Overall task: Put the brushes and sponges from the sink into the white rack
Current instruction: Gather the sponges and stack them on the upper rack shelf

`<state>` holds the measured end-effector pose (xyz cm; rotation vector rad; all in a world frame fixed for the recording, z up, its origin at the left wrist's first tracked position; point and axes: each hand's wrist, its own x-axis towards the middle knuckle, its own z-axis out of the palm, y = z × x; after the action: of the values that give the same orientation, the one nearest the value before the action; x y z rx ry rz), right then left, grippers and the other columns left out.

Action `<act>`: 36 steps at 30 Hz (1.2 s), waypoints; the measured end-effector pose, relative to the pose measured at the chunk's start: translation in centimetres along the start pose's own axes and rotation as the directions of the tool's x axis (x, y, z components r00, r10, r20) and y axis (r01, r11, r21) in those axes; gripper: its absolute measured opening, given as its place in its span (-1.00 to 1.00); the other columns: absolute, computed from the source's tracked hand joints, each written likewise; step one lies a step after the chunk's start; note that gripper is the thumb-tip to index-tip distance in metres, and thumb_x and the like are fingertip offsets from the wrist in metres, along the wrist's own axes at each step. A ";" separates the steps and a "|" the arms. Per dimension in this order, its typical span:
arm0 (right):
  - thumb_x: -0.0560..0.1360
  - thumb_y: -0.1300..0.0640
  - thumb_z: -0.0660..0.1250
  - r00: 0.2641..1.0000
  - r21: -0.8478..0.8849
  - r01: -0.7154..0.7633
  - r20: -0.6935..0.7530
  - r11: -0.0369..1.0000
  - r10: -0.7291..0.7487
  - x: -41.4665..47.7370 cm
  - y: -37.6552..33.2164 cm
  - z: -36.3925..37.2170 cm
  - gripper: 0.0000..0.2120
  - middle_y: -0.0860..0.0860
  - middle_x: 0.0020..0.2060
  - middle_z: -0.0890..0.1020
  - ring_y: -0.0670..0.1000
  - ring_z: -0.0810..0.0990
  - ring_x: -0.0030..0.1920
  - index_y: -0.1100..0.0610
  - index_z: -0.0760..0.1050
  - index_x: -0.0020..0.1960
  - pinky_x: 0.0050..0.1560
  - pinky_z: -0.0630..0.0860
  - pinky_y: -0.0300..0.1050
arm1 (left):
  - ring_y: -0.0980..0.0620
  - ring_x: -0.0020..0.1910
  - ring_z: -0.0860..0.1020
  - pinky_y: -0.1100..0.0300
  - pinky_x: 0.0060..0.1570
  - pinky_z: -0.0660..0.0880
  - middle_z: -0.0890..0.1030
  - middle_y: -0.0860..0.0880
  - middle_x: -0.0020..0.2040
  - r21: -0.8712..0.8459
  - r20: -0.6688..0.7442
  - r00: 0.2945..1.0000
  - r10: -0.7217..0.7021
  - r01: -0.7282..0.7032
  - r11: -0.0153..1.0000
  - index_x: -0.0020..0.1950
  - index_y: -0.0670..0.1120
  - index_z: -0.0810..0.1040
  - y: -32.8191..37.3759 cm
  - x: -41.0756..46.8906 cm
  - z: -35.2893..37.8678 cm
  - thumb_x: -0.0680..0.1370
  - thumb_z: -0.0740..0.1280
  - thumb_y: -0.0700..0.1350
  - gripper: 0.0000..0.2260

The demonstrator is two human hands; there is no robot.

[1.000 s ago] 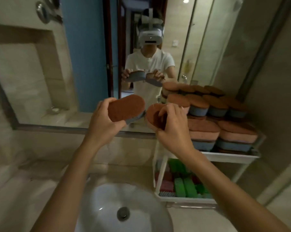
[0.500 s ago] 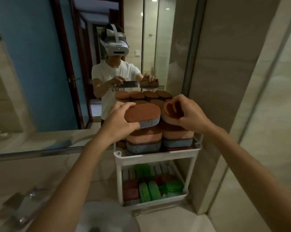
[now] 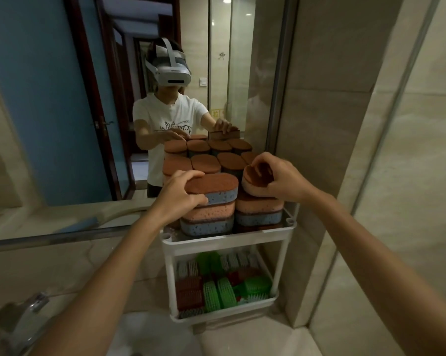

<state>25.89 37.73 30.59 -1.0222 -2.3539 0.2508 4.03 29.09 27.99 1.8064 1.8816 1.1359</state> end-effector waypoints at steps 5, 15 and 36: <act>0.33 0.00 0.50 1.000 0.057 0.000 0.014 0.998 0.000 0.4 -0.3 -0.3 -0.54 -0.04 -0.04 0.52 -0.01 0.50 -0.02 0.10 0.42 0.13 -0.08 0.39 -0.18 | 0.01 0.20 0.36 0.14 0.15 0.39 0.34 0.02 0.16 -0.031 -0.029 1.000 0.005 -0.006 1.000 0.33 0.00 0.41 -0.1 0.1 0.2 0.43 0.42 -0.17 -0.51; 0.33 -0.06 0.48 0.996 0.100 -0.074 0.055 0.992 0.069 1.2 0.1 0.8 -0.54 0.00 0.06 0.56 0.02 0.53 0.06 0.02 0.41 0.15 0.05 0.52 -0.02 | -0.03 0.35 0.31 0.10 0.28 0.34 0.31 -0.02 0.37 0.038 -0.016 0.999 0.036 -0.036 0.999 0.36 0.01 0.39 -0.7 -0.4 0.4 0.49 0.36 -0.13 -0.55; 0.38 0.02 0.32 0.981 -0.430 0.135 -0.071 0.893 -0.182 -3.2 1.4 5.5 -0.33 0.11 0.40 0.37 0.18 0.28 0.43 0.07 0.22 0.46 0.46 -0.12 0.15 | -0.15 0.47 0.25 -0.03 0.44 0.15 0.27 -0.19 0.48 0.770 0.077 0.954 0.289 -0.241 0.591 0.52 -0.06 0.14 0.6 -1.3 3.9 0.47 0.34 0.11 -0.30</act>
<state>25.43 36.67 24.17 -0.9942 -2.4265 -0.3908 7.37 29.09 25.51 2.5927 2.4218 0.4102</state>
